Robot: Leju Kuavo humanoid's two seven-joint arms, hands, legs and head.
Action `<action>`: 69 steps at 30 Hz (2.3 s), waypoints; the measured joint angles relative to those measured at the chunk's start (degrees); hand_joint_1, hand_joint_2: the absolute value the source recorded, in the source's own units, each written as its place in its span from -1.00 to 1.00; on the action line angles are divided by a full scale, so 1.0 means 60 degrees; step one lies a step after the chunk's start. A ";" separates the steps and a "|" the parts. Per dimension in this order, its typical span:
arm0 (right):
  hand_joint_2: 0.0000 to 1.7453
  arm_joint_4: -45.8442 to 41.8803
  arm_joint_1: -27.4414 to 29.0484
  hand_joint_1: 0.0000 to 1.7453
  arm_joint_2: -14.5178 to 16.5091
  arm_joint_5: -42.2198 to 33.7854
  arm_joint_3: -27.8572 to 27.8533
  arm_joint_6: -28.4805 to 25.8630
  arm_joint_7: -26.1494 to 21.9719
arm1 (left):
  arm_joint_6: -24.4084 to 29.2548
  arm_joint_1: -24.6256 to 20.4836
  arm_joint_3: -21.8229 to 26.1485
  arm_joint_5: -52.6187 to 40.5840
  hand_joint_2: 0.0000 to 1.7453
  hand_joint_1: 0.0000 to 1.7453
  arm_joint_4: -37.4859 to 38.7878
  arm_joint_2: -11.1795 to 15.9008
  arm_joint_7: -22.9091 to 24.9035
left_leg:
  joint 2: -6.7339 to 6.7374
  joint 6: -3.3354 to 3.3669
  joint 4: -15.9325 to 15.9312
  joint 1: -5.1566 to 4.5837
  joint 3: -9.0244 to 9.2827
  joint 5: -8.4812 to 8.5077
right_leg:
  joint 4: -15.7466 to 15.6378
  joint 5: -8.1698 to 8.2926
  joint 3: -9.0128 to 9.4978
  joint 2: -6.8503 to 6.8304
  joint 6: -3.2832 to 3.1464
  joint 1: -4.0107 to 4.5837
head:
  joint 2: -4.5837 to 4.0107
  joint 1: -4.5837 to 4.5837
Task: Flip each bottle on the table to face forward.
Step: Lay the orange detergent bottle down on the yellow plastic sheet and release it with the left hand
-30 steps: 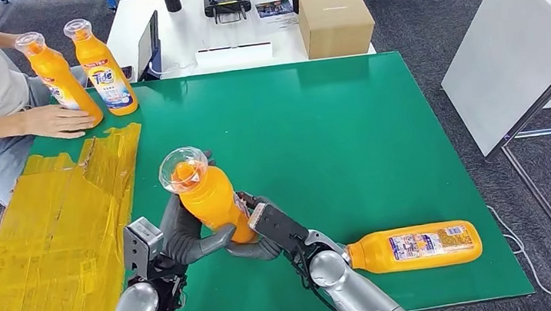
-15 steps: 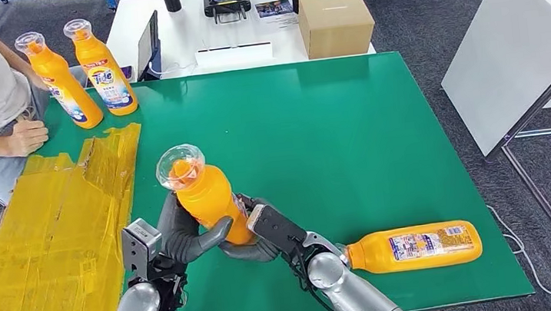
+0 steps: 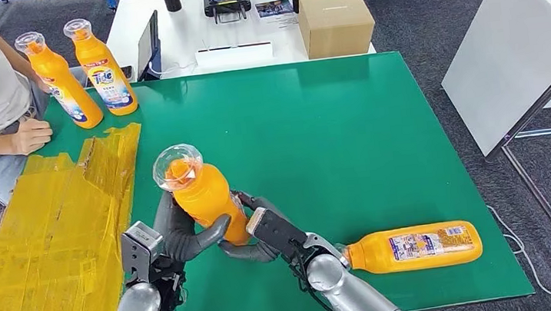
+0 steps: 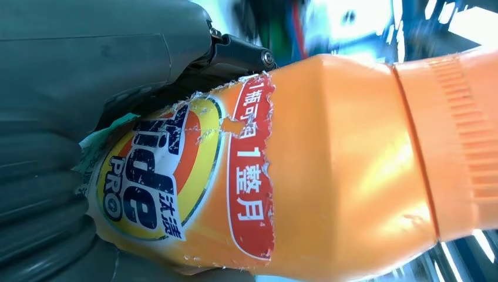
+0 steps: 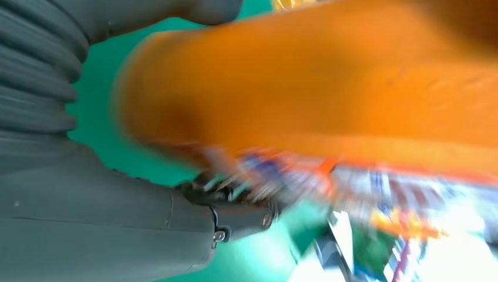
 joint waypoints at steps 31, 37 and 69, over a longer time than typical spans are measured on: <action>1.00 -0.5040 0.2081 -1.00 -0.0897 0.0703 -0.1907 -0.1536 -0.0677 | 0.2916 -0.0169 0.1117 -1.1082 1.00 1.00 0.0033 0.2142 0.3553 | 0.0001 -0.0001 -0.0002 0.0003 -0.0001 -0.0001 | 0.0000 -0.0001 -0.0010 0.0004 -0.0002 0.0002 | 0.0000 0.0004; 1.00 -0.5934 0.2282 -1.00 -0.0981 0.0726 -0.2339 -0.1515 -0.0717 | 0.1156 -0.1147 0.1047 -1.1785 1.00 1.00 0.2744 0.3200 0.3954 | 0.0004 -0.0001 -0.0003 0.0005 0.0002 0.0003 | 0.0001 0.0000 -0.0006 0.0006 -0.0002 0.0002 | 0.0000 0.0003; 1.00 -0.5944 0.2163 -1.00 -0.0983 0.0799 -0.2333 -0.1480 -0.0643 | 0.2743 -0.1538 0.0909 -1.1081 1.00 -1.00 0.5059 0.3053 0.3671 | 0.0000 -0.0003 -0.0005 0.0001 0.0036 0.0003 | 0.0002 -0.0001 0.0035 0.0002 -0.0002 0.0000 | 0.0000 0.0000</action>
